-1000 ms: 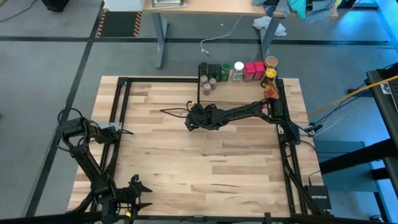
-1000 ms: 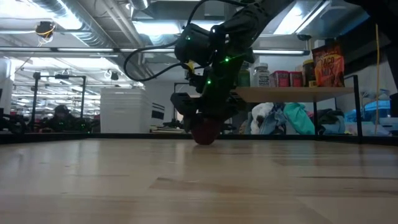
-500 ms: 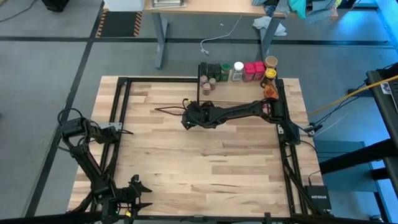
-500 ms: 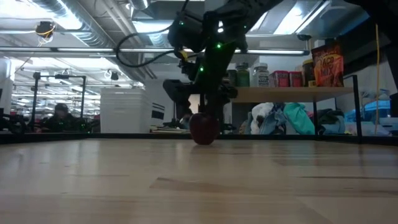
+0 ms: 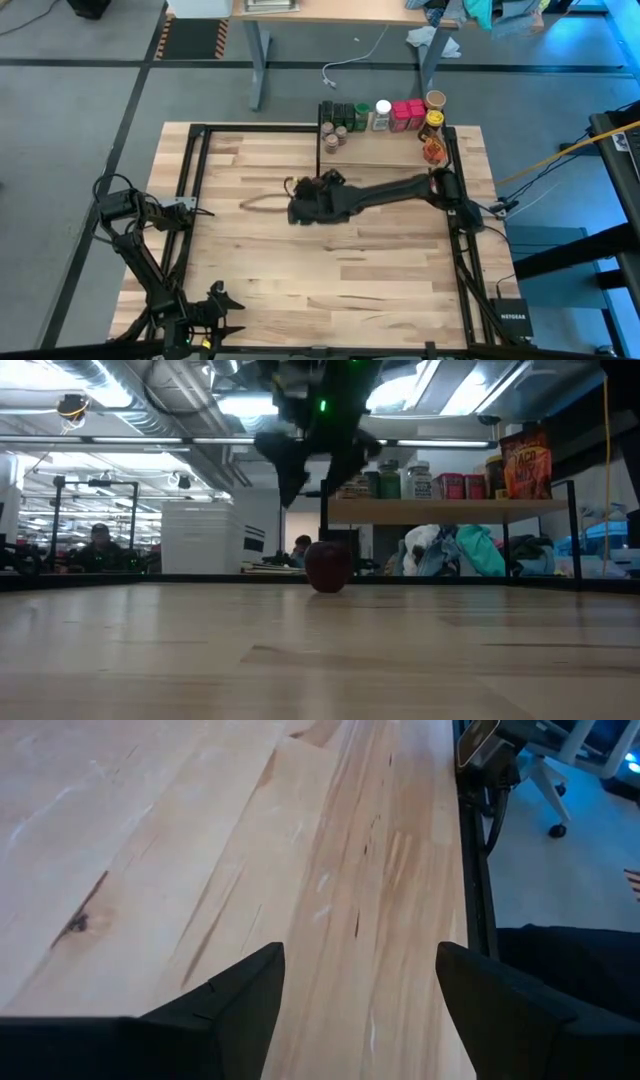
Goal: Shelf spices
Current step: Return to Home Position
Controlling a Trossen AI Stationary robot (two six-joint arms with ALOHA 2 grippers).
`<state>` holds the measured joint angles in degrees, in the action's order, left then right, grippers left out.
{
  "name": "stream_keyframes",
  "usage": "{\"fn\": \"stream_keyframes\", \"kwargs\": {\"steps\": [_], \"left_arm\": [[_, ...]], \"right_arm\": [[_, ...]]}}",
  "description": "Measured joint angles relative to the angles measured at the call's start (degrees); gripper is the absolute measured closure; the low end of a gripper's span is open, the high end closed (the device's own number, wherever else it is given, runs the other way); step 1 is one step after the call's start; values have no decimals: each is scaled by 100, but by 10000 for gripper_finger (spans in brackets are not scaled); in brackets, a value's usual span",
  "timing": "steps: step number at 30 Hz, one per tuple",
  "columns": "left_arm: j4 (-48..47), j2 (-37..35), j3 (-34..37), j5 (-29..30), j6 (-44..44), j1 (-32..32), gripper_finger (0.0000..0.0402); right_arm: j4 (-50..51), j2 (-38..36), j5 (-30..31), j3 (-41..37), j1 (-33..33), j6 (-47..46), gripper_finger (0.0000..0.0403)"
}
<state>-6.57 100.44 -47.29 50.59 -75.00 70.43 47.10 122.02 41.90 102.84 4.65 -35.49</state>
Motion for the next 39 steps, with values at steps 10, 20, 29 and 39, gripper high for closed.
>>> {"fn": "stream_keyframes", "kwargs": {"steps": [10,20,29,39], "left_arm": [[137,0,-2,2,101,0,147],[-361,-445,-2,68,133,-316,147],[-1290,-1486,-2,-238,1419,-1215,147],[-1654,-2490,-2,-689,3565,-2300,147]], "right_arm": [[1652,-319,253,806,1845,266,20],[4133,-1417,2040,-322,3487,-3252,20],[-47,-3558,1037,-3737,3284,-2155,20],[-7206,-4620,-2608,-6696,1546,1265,20]]}}
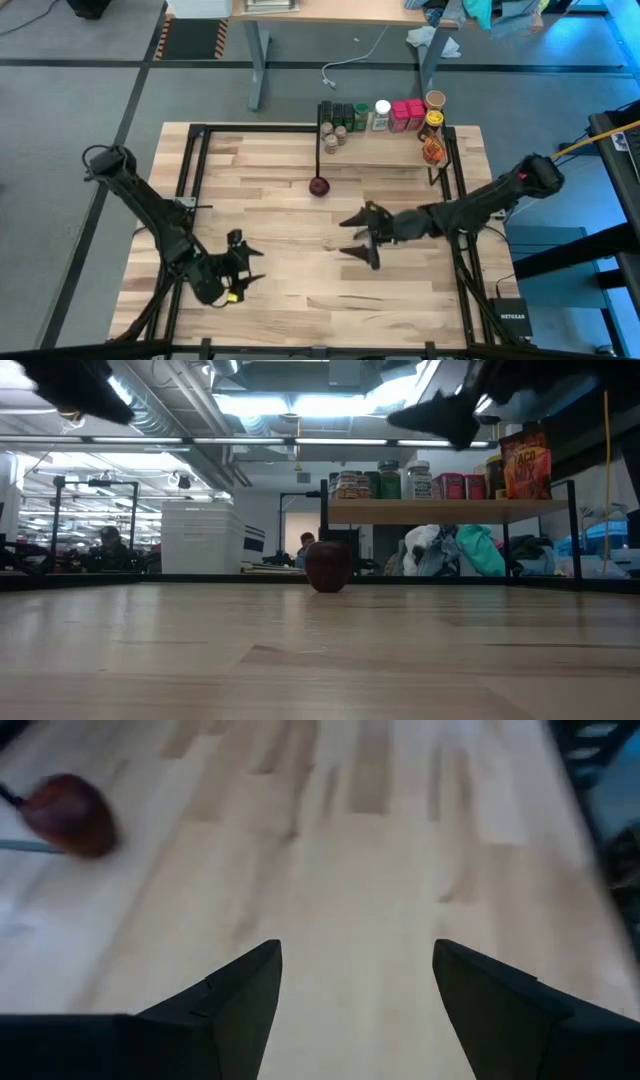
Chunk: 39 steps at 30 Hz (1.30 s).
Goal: Shelf spices
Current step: Return to Home Position
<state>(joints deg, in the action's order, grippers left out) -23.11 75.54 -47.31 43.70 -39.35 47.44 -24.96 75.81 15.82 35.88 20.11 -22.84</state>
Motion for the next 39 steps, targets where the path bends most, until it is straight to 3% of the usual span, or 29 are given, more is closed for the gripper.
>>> {"fn": "stream_keyframes", "kwargs": {"steps": [6,10,16,25,32,39], "left_arm": [[-621,-327,2,-497,369,-623,150],[-681,-461,4,-917,806,-964,169],[-618,-929,207,-949,1297,-1221,207],[561,-2628,1756,-1233,1612,-1302,272],[1861,-3539,2679,-2352,2308,-1978,309],[2590,-4054,3199,-3415,3045,-3074,340]], "right_arm": [[-866,-97,-1753,-561,-849,147,20],[-1133,-310,-2279,-703,-1059,329,20],[-1105,-1016,-2291,-1111,-1039,973,20],[-1100,-2537,-2047,-2301,-1041,1277,20],[-1154,-2937,-1188,-2805,-1041,1224,20],[-1255,-2968,-1785,-3015,-1570,1024,20]]}}
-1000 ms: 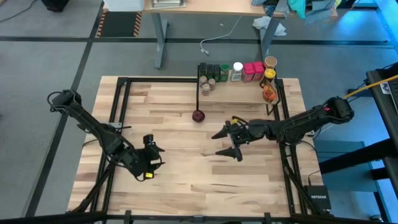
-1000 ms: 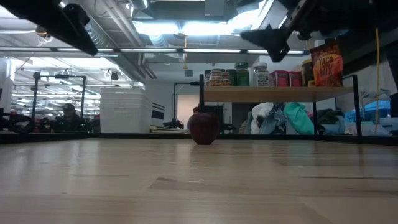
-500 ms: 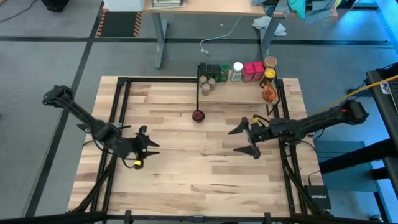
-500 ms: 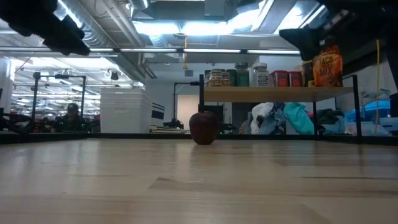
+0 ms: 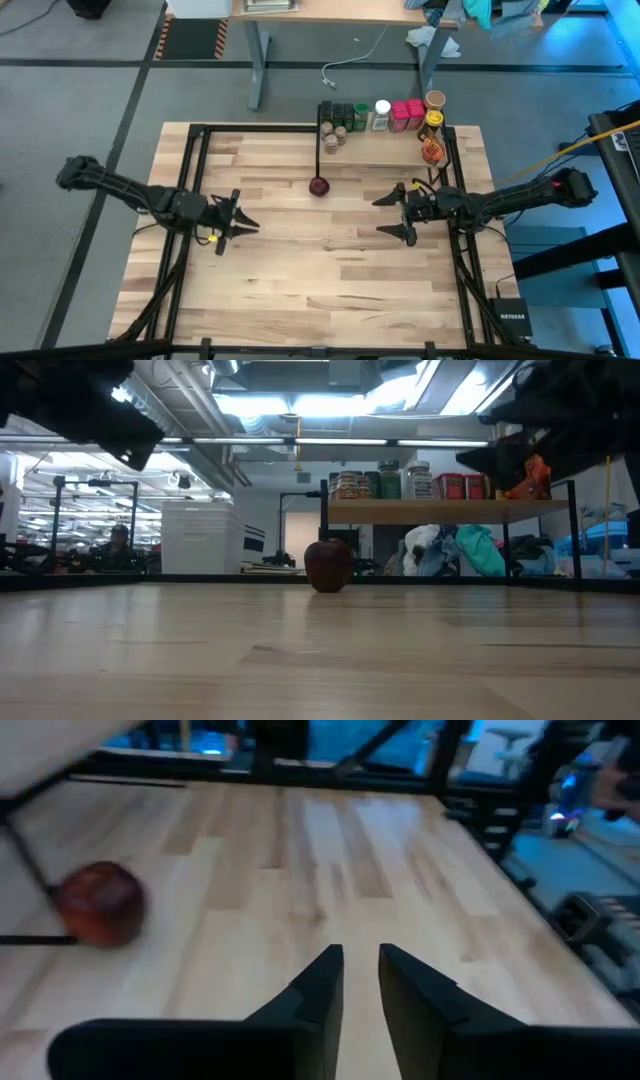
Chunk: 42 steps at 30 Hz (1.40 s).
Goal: Shelf spices
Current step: Return to Home Position
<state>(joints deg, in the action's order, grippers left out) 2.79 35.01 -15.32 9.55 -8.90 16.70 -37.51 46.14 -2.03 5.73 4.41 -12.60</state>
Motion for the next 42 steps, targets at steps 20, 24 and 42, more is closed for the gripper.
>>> {"fn": "stream_keyframes", "kwargs": {"steps": [20,24,42], "left_arm": [[109,-2135,1238,-1085,659,-2102,392],[101,-2659,1408,-1062,671,-2185,392],[-221,-3281,1476,-933,763,-2276,391]], "right_arm": [[-154,-394,-706,-514,-670,104,20],[126,-392,-605,-516,-670,99,20],[1418,-1615,-651,-526,-1216,217,20]]}}
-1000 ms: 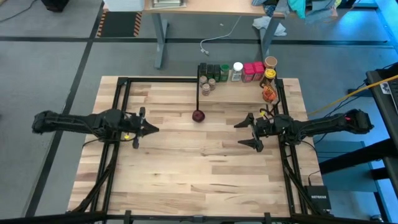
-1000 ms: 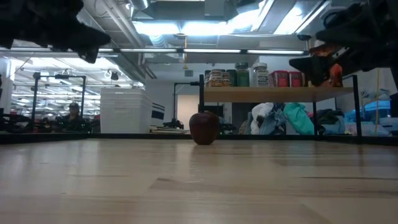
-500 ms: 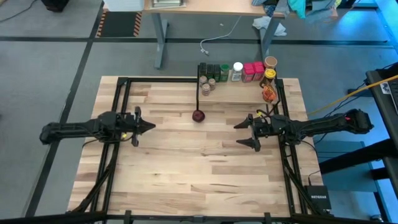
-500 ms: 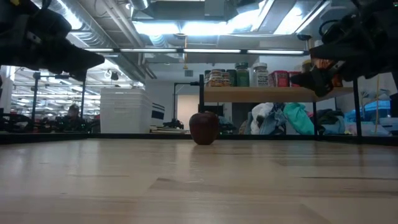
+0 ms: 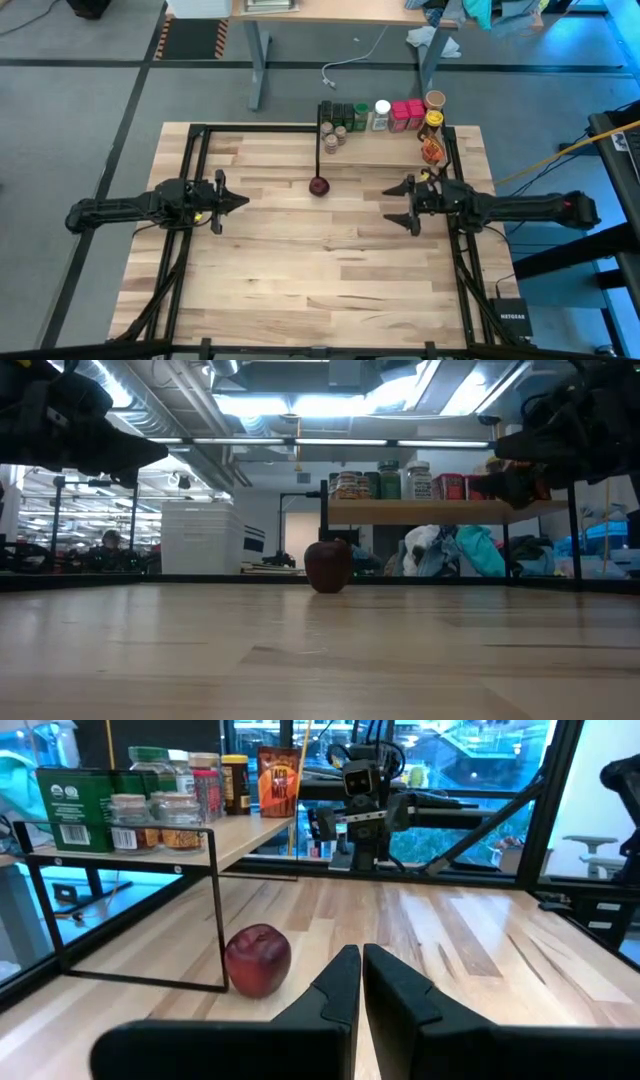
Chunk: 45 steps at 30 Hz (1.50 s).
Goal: Shelf spices
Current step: Return to Home Position
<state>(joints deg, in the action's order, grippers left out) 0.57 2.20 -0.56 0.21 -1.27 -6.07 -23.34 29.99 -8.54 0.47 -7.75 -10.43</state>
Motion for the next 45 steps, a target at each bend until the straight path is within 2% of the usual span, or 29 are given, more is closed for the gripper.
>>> {"fn": "stream_keyframes", "kwargs": {"steps": [6,11,15,18,23,45], "left_arm": [[-4,2,0,1,-31,0,391],[-6,2,0,16,-98,0,391],[-6,2,0,31,-152,0,391],[-6,4,0,44,-283,0,391],[-6,4,0,47,-479,0,391],[-3,21,0,45,-473,1,391]], "right_arm": [[662,-886,63,0,-234,-185,20],[1455,-1766,761,0,-240,-571,20],[2165,-2557,793,-2,-238,-563,20],[2213,-2987,713,0,-234,-496,20],[2184,-2933,485,0,-236,-487,20],[2191,-2827,548,0,-240,-582,20]]}}
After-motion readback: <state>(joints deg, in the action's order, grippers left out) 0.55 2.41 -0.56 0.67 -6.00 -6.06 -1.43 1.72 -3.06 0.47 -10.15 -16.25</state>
